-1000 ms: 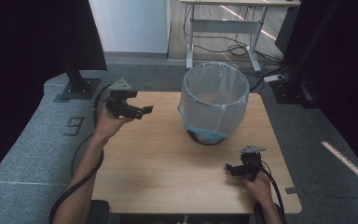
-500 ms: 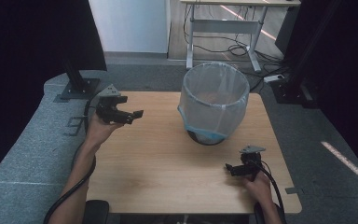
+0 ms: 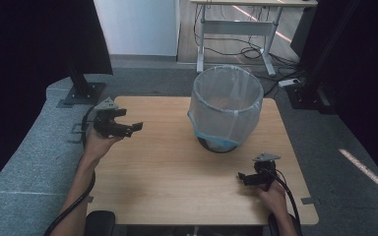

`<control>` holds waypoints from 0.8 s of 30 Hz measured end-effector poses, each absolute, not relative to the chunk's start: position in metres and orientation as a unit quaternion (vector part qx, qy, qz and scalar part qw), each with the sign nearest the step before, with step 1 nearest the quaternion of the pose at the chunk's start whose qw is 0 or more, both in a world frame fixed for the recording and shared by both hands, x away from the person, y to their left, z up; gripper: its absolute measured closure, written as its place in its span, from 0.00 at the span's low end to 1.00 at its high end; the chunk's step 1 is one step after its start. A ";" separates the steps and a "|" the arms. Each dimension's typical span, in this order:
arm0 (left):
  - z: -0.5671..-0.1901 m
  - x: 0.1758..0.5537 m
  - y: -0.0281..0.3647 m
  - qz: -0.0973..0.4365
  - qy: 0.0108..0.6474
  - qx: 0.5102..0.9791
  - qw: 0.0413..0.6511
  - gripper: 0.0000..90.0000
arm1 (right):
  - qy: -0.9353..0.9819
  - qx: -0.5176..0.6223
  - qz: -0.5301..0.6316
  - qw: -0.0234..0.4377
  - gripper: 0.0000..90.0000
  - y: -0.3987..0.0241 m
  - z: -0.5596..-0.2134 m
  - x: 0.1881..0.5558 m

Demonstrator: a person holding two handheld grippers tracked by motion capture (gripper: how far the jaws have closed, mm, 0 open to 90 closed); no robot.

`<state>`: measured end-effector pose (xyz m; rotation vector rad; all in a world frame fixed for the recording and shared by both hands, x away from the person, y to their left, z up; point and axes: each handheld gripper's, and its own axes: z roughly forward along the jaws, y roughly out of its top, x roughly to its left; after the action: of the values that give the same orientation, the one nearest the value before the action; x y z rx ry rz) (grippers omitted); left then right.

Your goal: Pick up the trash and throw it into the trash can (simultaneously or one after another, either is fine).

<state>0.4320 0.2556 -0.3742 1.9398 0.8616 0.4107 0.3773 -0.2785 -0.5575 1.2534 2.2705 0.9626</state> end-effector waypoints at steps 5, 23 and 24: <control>-0.385 0.431 0.259 0.166 0.355 0.792 0.468 0.06 | 0.806 0.445 0.342 0.186 0.00 -0.278 -0.557 0.377; -0.432 0.430 0.263 0.144 0.367 0.796 0.459 0.06 | 0.806 0.447 0.342 0.186 0.00 -0.278 -0.558 0.377; -0.436 0.430 0.263 0.142 0.368 0.796 0.459 0.06 | 0.806 0.445 0.343 0.186 0.00 -0.278 -0.558 0.377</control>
<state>0.4298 0.2627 -0.4356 1.9592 0.9068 0.3504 0.3773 -0.2784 -0.5576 1.2539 2.2700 0.9651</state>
